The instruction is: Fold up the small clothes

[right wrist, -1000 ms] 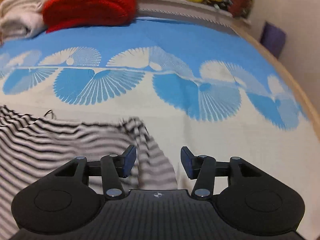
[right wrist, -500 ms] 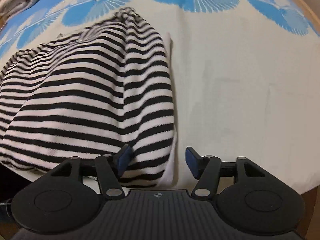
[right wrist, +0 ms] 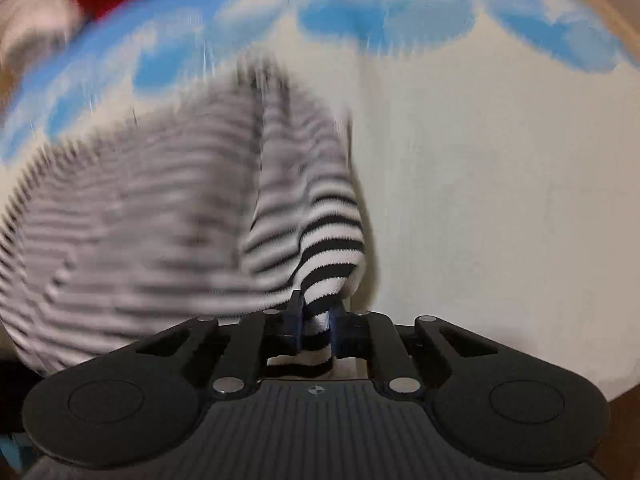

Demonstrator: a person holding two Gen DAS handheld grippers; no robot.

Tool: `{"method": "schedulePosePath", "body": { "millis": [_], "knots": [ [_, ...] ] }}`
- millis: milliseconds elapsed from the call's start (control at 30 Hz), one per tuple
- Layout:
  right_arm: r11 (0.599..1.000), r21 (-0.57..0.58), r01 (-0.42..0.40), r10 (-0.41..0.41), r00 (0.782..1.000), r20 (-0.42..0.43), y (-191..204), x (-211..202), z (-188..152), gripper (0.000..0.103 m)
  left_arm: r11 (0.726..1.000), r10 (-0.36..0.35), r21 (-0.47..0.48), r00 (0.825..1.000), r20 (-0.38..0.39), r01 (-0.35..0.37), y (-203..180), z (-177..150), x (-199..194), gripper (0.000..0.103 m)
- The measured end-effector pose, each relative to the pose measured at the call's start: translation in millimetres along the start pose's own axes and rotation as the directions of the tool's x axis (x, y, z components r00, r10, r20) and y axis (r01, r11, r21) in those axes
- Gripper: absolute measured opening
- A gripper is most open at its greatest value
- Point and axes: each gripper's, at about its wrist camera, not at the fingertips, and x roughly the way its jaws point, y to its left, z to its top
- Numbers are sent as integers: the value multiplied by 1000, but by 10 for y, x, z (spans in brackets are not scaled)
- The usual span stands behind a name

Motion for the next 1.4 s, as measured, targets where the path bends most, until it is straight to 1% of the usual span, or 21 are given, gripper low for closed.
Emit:
{"method": "schedulePosePath", "body": {
  "millis": [67, 133, 200, 233, 267, 333, 400, 500, 600, 633, 700, 767, 867, 933, 1000, 1033, 1067, 1133, 1200, 1267, 1400],
  "knots": [
    [993, 82, -86, 75, 988, 134, -83, -277, 78, 11, 998, -40, -34, 992, 122, 44, 43, 26, -313, 4],
    [990, 106, -90, 66, 974, 217, -132, -463, 84, 10, 999, -49, -10, 986, 158, 51, 58, -12, -471, 4],
    [990, 129, -59, 35, 984, 175, -190, -435, 57, 10, 1000, -24, 0, 998, 64, 24, 91, -87, -337, 4],
    [989, 138, -50, 35, 993, 109, -219, -339, 24, 10, 999, 22, 26, 1000, -12, -22, 74, -138, -188, 4],
    [992, 124, -22, 19, 999, 28, -220, -211, -23, 10, 995, 75, 69, 992, -97, -68, 54, -194, -29, 4],
    [997, 38, 63, -59, 993, -105, -145, 31, -131, 10, 975, 175, 174, 957, -231, -136, -31, -335, 272, 4],
    [996, 10, 91, -89, 988, -130, -100, 98, -162, 10, 964, 212, 210, 944, -253, -160, -95, -372, 350, 4],
    [993, 84, 81, -73, 993, -90, -165, 22, -127, 10, 958, 225, 233, 943, -246, -167, -158, -367, 331, 6],
    [988, 18, 154, -151, 985, -85, -93, 9, -155, 12, 948, 246, 252, 949, -198, -193, -196, -362, 232, 14],
    [972, -42, 231, -233, 970, -62, -57, -15, -153, 19, 950, 236, 247, 959, -156, -193, -211, -335, 144, 16],
    [938, -109, 330, -330, 944, 11, 10, -72, -115, 22, 963, 183, 209, 982, -55, -167, -251, -260, -48, 23],
    [967, -74, 243, -236, 967, 92, -6, -223, -100, 22, 981, 79, 176, 997, 19, -81, -321, -186, -181, 28],
    [998, -63, 27, -18, 991, 135, 21, -319, -85, 22, 975, -3, 223, 1000, -9, 5, -491, -198, -124, 32],
    [993, -120, -23, 27, 999, 31, 85, -144, -140, 24, 956, 40, 294, 996, -75, -16, -635, -245, 116, 39],
    [978, -202, 53, -75, 992, -104, 123, 139, -243, 24, 929, 176, 352, 974, -143, -116, -683, -324, 398, 40],
    [963, -248, 107, -150, 976, -160, 122, 284, -307, 24, 920, 233, 357, 958, -167, -161, -652, -337, 491, 39],
    [952, -277, 132, -186, 966, -177, 109, 353, -338, 28, 920, 271, 337, 946, -177, -201, -588, -308, 533, 40],
    [953, -264, 152, -200, 966, -165, 97, 339, -278, 35, 931, 305, 248, 943, -134, -266, -472, -188, 457, 40],
    [945, -253, 210, -251, 957, -143, 71, 300, -243, 36, 939, 321, 145, 947, -33, -313, -391, -49, 256, 42],
    [913, -281, 297, -326, 943, -64, 89, 229, -207, 36, 961, 259, 77, 963, 74, -264, -382, 27, 59, 44],
    [953, -181, 244, -224, 967, 124, 83, 16, -32, 37, 988, 88, 110, 982, 169, -107, -541, 53, 23, 58]
  ]
}}
